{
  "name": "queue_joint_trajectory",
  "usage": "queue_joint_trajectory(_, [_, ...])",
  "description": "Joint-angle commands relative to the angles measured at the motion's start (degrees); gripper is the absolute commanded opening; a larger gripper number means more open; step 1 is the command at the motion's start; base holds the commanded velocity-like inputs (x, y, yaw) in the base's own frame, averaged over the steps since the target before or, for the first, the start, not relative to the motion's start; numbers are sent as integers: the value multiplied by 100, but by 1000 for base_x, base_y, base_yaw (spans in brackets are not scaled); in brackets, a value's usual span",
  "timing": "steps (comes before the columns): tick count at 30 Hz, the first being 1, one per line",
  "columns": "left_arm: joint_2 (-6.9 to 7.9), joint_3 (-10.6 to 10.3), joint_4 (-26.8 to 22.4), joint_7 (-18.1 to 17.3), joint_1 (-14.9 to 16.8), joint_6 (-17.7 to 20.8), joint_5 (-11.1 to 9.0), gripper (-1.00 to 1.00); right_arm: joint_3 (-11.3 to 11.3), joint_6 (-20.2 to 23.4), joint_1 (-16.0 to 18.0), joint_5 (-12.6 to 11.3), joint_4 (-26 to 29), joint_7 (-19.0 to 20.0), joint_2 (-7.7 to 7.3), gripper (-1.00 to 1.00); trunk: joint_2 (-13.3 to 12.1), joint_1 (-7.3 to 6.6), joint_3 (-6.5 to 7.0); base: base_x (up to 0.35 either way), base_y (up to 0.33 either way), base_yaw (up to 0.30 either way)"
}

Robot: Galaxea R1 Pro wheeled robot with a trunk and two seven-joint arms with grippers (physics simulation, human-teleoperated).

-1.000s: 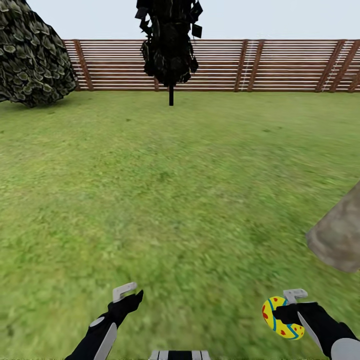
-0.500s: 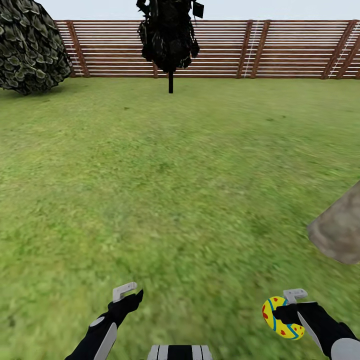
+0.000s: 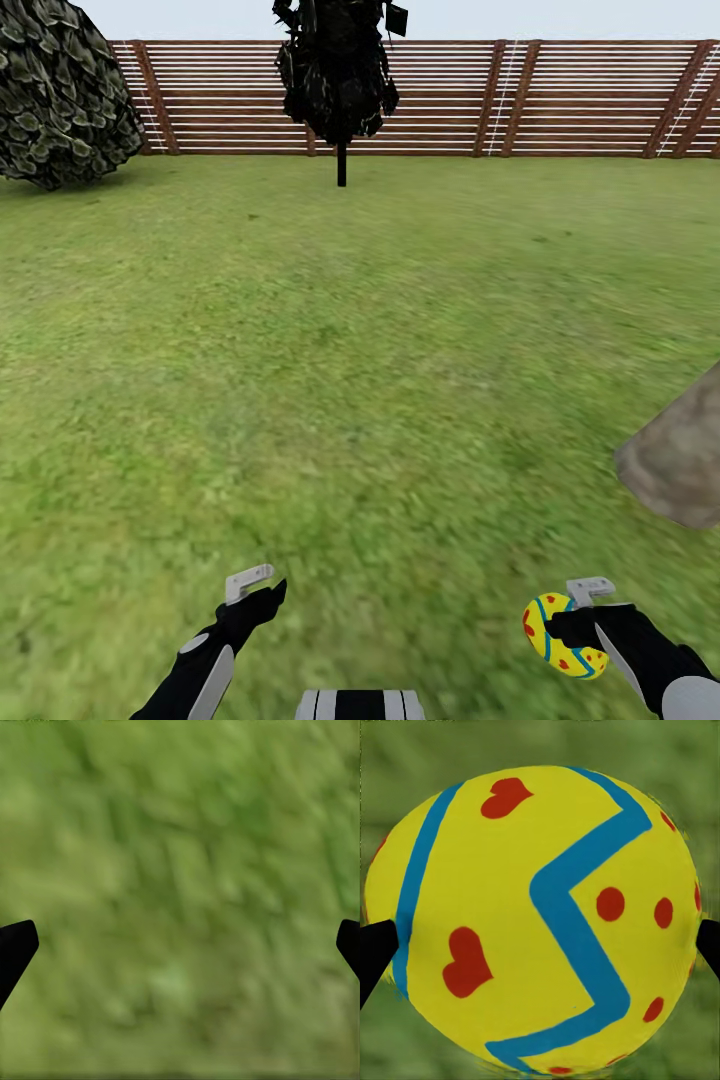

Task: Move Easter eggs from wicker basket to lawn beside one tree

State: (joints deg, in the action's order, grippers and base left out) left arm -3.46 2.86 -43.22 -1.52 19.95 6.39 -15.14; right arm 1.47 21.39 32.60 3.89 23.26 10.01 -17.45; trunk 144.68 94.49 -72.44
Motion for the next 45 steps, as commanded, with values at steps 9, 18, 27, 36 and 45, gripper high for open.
queue_joint_trajectory(9, [-7, 21, -5, -17, 0, 38, -59, 100, 3, 41, 0, 42, 12, 19, -1, 100, 2, -1, -4, 0, 0, 0])
queue_joint_trajectory(18, [-11, 21, -6, -17, 0, 33, -59, 100, 3, 41, 0, 42, 12, 19, 5, 100, 2, -1, -4, 0, 0, 0])
queue_joint_trajectory(27, [-11, 21, -11, -17, 0, 35, -59, 100, 3, 38, 0, 42, 12, 19, 5, 100, 2, -1, -4, 0, 0, 0])
queue_joint_trajectory(36, [-14, 19, -10, -4, 0, 49, -59, 100, 3, 40, 0, 42, 12, 17, 5, 100, -9, -22, 173, 0, 0, 0])
queue_joint_trajectory(45, [-19, 21, -19, 55, 0, 64, -63, 100, 3, 40, 0, 46, 12, 17, 11, 100, -21, -45, 372, 0, 0, 0])
